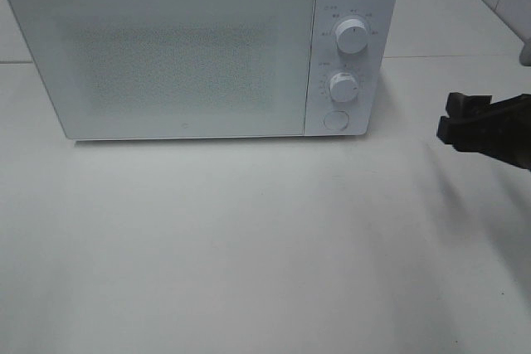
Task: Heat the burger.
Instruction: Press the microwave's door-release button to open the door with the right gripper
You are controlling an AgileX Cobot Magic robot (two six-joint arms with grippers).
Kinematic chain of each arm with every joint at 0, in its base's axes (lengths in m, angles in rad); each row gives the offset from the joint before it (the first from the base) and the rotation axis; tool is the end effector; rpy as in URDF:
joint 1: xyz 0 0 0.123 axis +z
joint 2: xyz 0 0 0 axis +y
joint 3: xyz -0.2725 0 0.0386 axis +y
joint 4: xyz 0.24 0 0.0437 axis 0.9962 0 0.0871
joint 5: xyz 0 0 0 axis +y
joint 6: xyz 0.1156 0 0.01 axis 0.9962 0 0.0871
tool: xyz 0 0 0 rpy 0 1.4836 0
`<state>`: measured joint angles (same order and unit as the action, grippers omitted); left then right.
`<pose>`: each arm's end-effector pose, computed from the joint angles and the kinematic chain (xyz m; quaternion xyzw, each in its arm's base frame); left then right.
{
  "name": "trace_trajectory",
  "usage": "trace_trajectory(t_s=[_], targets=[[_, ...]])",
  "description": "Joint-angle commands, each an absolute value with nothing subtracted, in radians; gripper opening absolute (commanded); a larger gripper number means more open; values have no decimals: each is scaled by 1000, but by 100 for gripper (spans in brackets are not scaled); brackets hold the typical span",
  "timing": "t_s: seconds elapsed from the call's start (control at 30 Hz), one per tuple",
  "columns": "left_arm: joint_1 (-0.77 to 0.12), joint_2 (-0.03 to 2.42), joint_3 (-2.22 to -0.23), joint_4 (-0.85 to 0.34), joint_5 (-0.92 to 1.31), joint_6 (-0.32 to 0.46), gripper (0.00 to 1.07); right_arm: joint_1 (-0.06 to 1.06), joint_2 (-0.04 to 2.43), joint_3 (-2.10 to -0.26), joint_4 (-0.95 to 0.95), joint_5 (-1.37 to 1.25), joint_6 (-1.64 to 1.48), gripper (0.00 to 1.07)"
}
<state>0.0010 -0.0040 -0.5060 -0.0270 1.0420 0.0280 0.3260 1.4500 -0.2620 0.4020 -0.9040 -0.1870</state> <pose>0.0202 -0.0027 0.2658 0.0119 0.8455 -0.0058 0.5338 0.2416 0.0440 0.1658 -0.0036 0.7823 0.0003 0.6229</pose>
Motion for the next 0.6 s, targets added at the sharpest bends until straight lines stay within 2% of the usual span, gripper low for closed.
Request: trace_trajectory(t_s=[0.03,0.07,0.23,0.27,0.33,0.6], targets=[[2,-25,-505,-29,1038,20,98,424,1495,-263,513,-1006,-221,76],[2,-25,-505,-29,1038,20,98,424,1495,-263,513,-1006,-221,76],[2,-25,-505,-29,1038,20,98,603,1568,-290,715,-1103,-313,76],[2,-25,-505,-29,1038,20,98,603,1568,-290,715,-1103,-313,76],[2,-25,-505,-29,1038,20,98,709,1617,-327,792,-1127,-368,76],[2,-25,-505,-29,1038,20,98,807,1685,-401,858,-1121,-375,76]])
